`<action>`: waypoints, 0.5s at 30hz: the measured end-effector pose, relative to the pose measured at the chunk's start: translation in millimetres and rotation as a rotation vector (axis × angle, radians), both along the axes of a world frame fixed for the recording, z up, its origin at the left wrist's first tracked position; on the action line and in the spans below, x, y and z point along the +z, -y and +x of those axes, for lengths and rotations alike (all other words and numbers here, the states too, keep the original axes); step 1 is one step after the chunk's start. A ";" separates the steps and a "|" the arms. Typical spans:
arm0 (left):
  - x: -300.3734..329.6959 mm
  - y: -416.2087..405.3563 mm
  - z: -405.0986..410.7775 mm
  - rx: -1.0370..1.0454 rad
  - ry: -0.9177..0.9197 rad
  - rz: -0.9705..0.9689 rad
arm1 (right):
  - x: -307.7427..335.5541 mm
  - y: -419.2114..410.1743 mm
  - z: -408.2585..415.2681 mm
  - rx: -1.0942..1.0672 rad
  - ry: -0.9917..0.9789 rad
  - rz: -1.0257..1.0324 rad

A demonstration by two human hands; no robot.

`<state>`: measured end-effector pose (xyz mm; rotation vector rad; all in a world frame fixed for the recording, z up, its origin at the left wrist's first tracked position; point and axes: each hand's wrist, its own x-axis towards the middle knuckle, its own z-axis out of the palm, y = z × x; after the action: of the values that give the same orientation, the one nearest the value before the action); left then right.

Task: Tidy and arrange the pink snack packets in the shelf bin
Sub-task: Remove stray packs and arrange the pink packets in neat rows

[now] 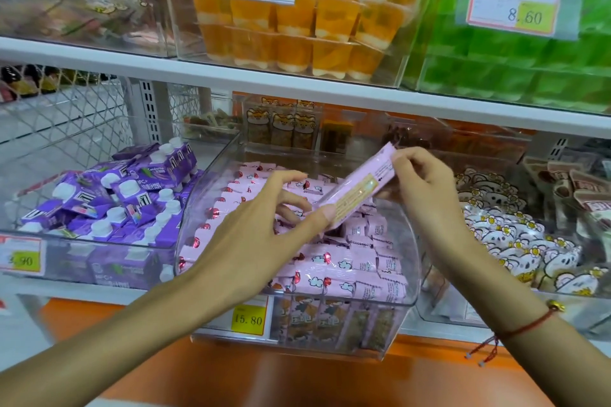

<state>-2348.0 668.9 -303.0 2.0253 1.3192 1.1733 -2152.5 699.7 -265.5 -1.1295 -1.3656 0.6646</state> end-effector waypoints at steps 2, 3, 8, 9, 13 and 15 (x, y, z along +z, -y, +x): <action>-1.1 0.3 1.7 -0.037 0.063 -0.051 | -1.1 2.4 -7.1 0.050 0.019 -0.033; -1.7 -0.2 1.9 -0.044 0.083 -0.056 | -1.4 2.7 -9.5 0.070 0.030 -0.050; 4.7 -2.8 -0.4 -0.010 0.307 -0.079 | 1.1 1.8 -5.3 0.007 0.276 0.033; 6.0 -3.6 -1.2 0.008 0.340 -0.081 | 1.6 3.7 -4.1 0.002 0.413 0.133; 5.5 -3.4 0.7 0.038 0.386 -0.103 | -1.3 12.6 -11.5 0.107 0.964 0.456; 6.5 -0.3 3.6 0.021 0.396 -0.107 | -3.5 13.5 -16.4 0.072 1.115 0.542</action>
<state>-2344.4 669.2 -296.5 1.6030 1.1767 1.3936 -2168.9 686.2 -269.0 -1.0025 -2.3295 -0.4017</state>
